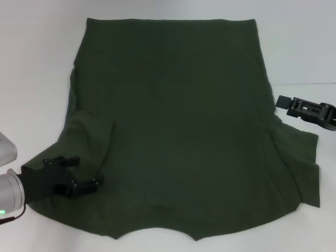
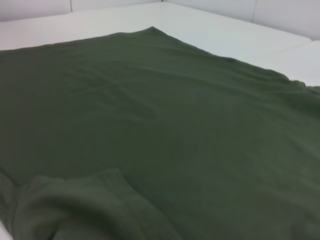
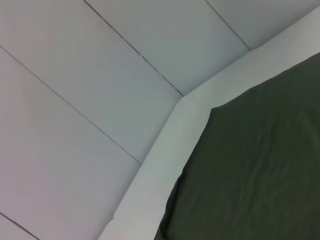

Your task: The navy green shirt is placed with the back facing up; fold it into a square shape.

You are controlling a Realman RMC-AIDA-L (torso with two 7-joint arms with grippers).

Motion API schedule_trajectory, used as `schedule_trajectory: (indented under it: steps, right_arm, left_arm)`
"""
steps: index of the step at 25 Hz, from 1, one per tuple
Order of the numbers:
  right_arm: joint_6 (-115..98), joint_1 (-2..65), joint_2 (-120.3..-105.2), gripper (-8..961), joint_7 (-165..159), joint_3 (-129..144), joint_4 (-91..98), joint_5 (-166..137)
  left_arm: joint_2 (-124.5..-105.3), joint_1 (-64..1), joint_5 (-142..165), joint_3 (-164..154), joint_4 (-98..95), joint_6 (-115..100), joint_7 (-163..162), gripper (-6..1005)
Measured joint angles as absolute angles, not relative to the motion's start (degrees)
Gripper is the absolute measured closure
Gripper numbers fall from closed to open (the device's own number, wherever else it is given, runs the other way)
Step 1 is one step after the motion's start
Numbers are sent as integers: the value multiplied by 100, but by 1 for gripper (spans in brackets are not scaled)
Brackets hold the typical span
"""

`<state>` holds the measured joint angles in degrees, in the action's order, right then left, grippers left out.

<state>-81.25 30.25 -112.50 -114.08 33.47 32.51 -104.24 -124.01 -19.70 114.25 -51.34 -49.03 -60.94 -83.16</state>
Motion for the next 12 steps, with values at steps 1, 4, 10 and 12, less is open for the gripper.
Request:
schedule_trajectory:
  steps: [1,4,10,12]
  right_arm:
    - [-8125,3027,-11250,50,-11408,3341,3252,-10423]
    - [-8123,3027,-11257,50,-11408,3330,3252,-10424]
    - [-8113,3005,-11268,51,-11407,3321,3252,-10424]
    - [-8112,2994,-11268,51,-11408,3320,3252,-10423]
  left_arm:
    - [-12401,-1968,11441,-5178,-4903,-6067,-8316,121]
    - [-12402,-1968,11542,-5274,-4901,-5959,-8314,122]
    - [-12419,-1969,11641,-5418,-4886,-5742,-8312,121]
    - [-12422,-1969,11650,-5460,-4878,-5690,-8311,121]
